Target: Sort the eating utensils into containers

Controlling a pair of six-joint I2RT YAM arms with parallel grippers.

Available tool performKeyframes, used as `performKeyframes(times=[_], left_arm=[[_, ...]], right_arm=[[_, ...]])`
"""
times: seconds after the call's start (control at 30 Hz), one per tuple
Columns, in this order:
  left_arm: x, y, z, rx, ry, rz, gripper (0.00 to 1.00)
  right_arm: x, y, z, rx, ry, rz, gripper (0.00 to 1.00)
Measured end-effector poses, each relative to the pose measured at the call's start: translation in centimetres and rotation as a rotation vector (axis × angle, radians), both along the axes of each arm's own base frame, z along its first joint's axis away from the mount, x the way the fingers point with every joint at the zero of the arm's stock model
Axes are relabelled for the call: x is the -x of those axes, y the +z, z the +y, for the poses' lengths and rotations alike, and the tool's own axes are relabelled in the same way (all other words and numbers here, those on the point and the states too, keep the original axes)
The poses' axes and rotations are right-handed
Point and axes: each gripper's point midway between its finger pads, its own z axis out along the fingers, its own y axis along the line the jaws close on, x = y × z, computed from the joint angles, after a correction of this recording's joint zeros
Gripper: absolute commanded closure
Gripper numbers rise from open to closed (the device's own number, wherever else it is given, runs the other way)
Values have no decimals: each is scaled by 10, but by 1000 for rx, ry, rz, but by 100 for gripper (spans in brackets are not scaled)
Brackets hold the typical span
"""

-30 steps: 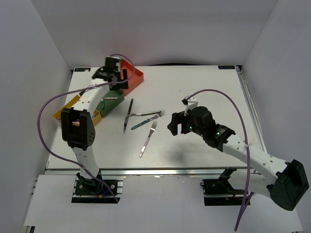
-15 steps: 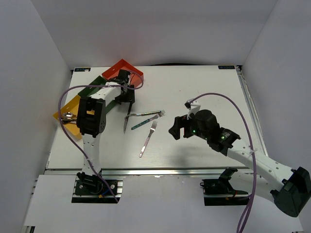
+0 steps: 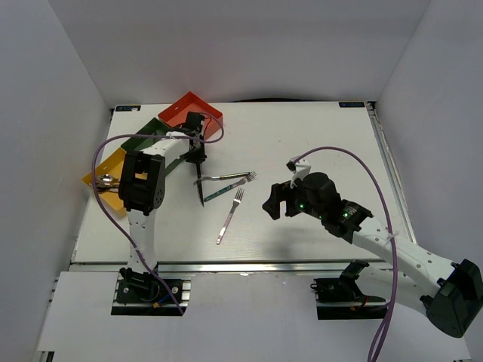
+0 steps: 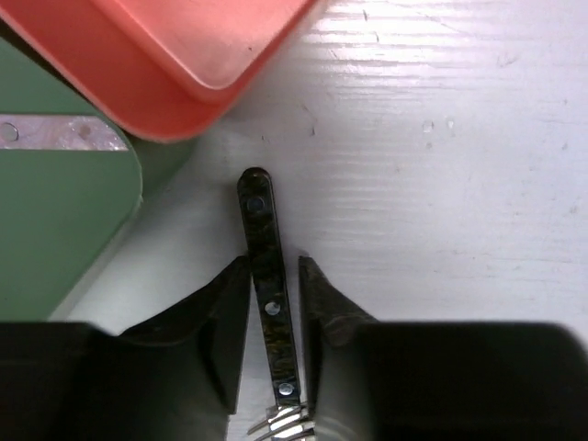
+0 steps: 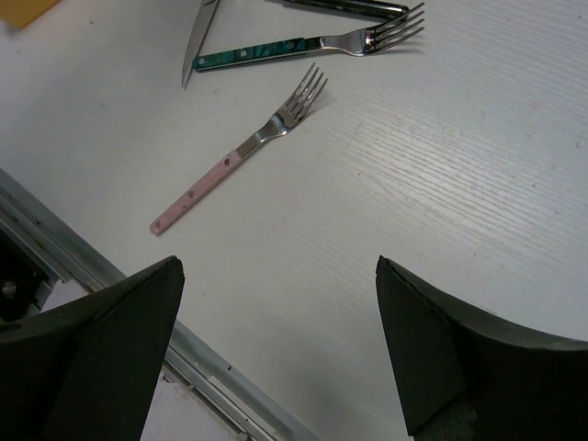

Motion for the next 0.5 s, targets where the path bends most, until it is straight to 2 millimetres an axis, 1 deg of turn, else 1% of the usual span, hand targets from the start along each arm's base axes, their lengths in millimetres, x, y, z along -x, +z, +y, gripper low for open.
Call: performKeyframes(times=[0.03,0.1,0.13,0.2,0.27,0.33,0.37,0.5], left_arm=[[2,0,-1,2,1,-3,69],[7,0,-2,4,2,-10,71],[10,-1,-3,4,-1,-12,75],[17,-1,-6,4,-4,-15,78],[23,-1,-8,4,-8,-15,89],[26,-1,-10,2,-7,-15,97],[27,-1,-10,1,-6,-16,100],[31,0,-8,-5,13,-17,100]], right_arm=[[0,0,0,-1,-1,1,11],[0,0,0,-3,-2,3,11],[0,0,0,-4,-3,3,11],[1,1,1,-10,-2,6,11],[3,4,2,-24,5,7,11],[6,7,2,-41,8,8,11],[7,8,1,-49,9,8,11],[13,8,0,-68,19,12,11]])
